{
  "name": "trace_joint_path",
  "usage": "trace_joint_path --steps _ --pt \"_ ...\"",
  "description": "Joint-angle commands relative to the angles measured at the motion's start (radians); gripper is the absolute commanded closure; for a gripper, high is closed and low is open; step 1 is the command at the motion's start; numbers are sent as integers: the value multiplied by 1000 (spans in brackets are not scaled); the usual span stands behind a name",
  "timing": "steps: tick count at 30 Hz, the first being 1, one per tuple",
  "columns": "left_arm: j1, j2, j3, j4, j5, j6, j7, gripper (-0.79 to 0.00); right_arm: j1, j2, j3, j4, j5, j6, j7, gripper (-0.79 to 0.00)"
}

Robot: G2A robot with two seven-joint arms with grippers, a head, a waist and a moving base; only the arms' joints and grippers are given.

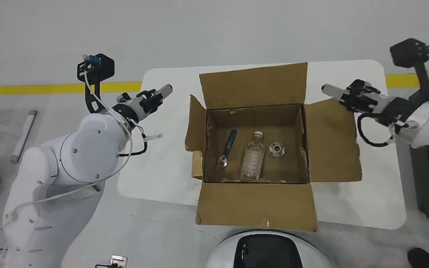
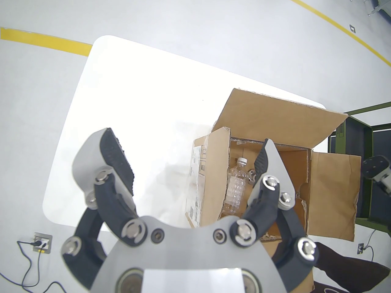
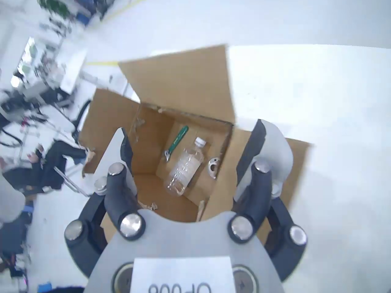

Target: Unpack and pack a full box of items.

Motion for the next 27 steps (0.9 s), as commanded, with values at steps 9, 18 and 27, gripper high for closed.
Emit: trace_joint_path --steps 9,18,27 --pt "0 0 0 0 0 0 0 -785 -205 -33 175 388 509 -179 -36 0" --pt "0 0 0 0 0 0 0 -785 -44 -32 -72 385 510 -292 136 0" --pt "0 0 0 0 0 0 0 -785 27 -18 -316 195 157 -262 278 0"
